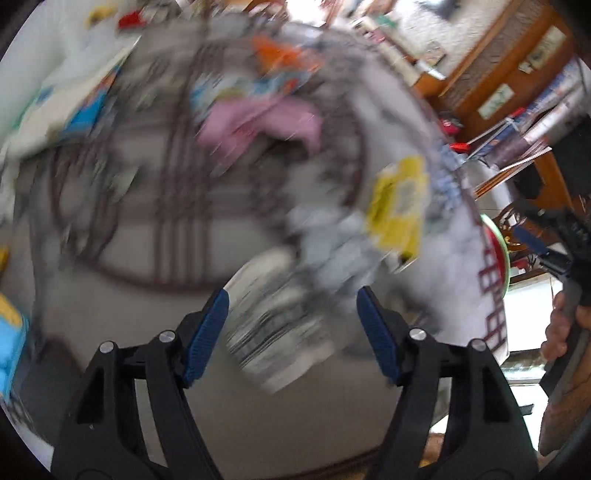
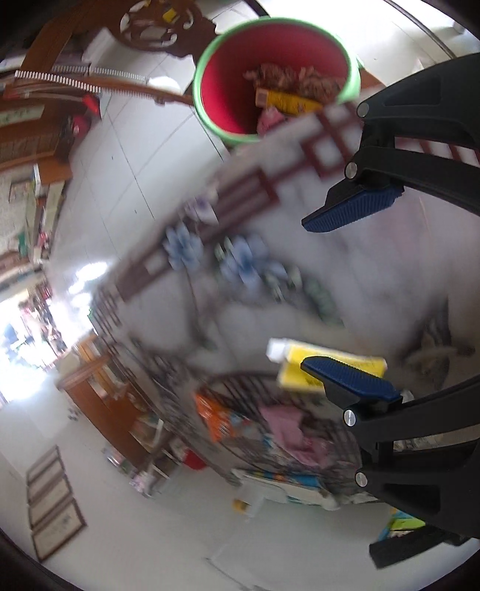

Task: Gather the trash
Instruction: 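Move both open tools back to the paper cup and crumpled paper, then grasp the white WATER LIFE paper cup with the left tool while the right tool grasps crumpled paper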

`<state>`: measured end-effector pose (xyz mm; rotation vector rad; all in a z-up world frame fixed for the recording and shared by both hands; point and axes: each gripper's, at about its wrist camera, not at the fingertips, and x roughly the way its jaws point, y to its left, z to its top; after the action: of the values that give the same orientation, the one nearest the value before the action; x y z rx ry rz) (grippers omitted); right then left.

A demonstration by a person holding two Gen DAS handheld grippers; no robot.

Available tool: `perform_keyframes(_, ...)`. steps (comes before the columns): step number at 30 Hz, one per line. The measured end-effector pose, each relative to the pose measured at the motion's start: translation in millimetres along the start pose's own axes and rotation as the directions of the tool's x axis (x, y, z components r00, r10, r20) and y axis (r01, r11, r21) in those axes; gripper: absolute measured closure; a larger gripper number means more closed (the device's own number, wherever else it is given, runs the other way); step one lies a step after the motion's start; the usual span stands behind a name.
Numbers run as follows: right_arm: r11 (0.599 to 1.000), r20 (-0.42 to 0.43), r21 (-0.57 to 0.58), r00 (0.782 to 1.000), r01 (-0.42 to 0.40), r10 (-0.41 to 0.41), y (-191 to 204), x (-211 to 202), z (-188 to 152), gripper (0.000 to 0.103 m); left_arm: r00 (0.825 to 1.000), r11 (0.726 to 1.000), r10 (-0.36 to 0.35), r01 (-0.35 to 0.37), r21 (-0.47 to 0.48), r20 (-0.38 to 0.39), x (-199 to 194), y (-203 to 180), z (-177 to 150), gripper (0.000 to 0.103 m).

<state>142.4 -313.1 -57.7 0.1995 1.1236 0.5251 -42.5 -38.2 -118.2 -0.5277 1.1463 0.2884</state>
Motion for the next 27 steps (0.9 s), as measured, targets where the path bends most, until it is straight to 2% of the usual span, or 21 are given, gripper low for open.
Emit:
perform_keyframes(4,0.998,-0.035,-0.061,0.999,-0.022,0.02,35.8,12.9,-13.4,0.035,0.999,1.0,-0.013,0.014,0.028,-0.046,13.3,8.9,-14.2,0.033)
perform_keyframes(7,0.992,-0.061,-0.122,0.997,-0.042,0.035,65.8,21.6,-23.7,0.035,0.996,0.997,-0.06,0.063,0.051,-0.06,21.9,7.9,-17.0,0.032)
perform_keyframes(11,0.979,-0.096,-0.19,0.994,-0.077,0.059,100.1,30.9,-35.9,0.035,0.996,0.992,-0.068,0.073,0.103,-0.057,24.7,7.8,-14.7,0.033)
perform_keyframes(14,0.962,-0.155,-0.249,0.985,-0.112,0.074,126.1,44.7,-48.0,0.035,0.998,0.991,-0.04,0.045,0.124,-0.043,21.3,15.8,-11.6,0.034)
perform_keyframes(18,0.944,-0.239,-0.3,0.969,-0.138,0.065,151.1,71.0,-61.1,0.036,1.0,0.993,-0.014,0.016,0.119,-0.024,15.3,34.4,-6.6,0.035)
perform_keyframes(22,0.933,-0.299,-0.339,0.954,-0.118,0.012,162.4,99.9,-70.5,0.036,1.0,0.993,0.001,0.0,0.115,-0.011,9.1,49.8,-4.8,0.033)
perform_keyframes(25,0.933,-0.324,-0.345,0.946,-0.102,-0.016,164.4,112.3,-77.2,0.036,1.0,0.996,-0.005,0.006,0.093,-0.011,6.6,57.9,-6.1,0.032)
perform_keyframes(27,0.924,-0.326,-0.372,0.945,-0.092,-0.037,168.6,116.5,-81.3,0.041,1.0,0.997,-0.01,0.011,0.071,-0.015,5.6,62.4,-7.2,0.032)
